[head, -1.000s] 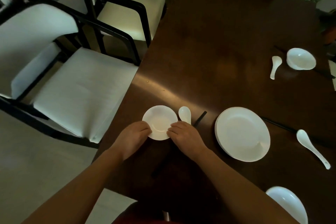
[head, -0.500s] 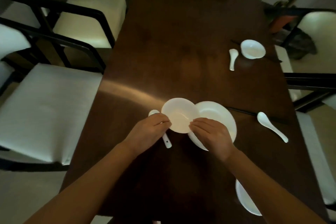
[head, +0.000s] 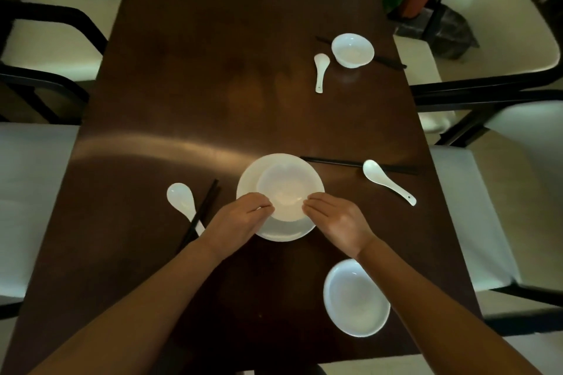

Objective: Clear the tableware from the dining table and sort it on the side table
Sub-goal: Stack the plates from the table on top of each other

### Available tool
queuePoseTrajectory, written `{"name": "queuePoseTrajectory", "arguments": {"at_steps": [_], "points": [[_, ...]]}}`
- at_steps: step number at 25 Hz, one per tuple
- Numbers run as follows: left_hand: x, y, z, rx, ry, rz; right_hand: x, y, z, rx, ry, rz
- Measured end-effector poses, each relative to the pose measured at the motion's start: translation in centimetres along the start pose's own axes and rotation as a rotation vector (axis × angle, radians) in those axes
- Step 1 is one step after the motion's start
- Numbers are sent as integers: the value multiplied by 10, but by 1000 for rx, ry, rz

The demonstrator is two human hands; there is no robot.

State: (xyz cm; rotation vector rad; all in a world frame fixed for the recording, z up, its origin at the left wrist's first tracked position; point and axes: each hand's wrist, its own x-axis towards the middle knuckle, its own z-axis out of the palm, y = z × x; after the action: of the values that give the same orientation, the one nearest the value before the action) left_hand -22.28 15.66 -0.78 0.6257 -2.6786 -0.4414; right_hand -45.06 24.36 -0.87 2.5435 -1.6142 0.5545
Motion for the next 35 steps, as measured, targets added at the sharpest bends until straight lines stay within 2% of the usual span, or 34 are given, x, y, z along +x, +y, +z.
{"name": "queuePoseTrajectory", "arguments": {"at_steps": [6, 7, 9, 10, 12, 14, 16, 21, 23, 28, 31, 35], "points": [[-4, 14, 6, -6, 51, -139, -10, -5, -9, 36, -108, 139], [-4, 18, 4, -40, 89, -229, -15, -6, -16, 55, -91, 220], [0, 28, 0, -205, 200, -568, -31, -6, -30, 171, -51, 484], [6, 30, -2, -313, 251, -765, -44, -4, -37, 261, -96, 640], [21, 31, -4, -507, 252, -1061, -73, 2, -48, 508, -277, 916], [32, 30, -3, -635, 178, -1198, -98, 5, -55, 681, -462, 1036], [38, 31, 1, -668, 138, -1253, -114, 2, -53, 694, -570, 1025], [42, 34, 8, -819, 260, -1398, -122, 0, -50, 758, -515, 1082], [40, 32, 9, -845, 290, -1424, -116, 4, -59, 801, -461, 1112], [37, 23, 9, -852, 323, -1443, -53, 22, -91, 1113, -182, 1213], [36, 16, 9, -817, 319, -1425, 4, 26, -85, 1132, -92, 1262], [36, 4, 3, -785, 337, -1356, 51, 21, -56, 1102, -66, 1375]]}}
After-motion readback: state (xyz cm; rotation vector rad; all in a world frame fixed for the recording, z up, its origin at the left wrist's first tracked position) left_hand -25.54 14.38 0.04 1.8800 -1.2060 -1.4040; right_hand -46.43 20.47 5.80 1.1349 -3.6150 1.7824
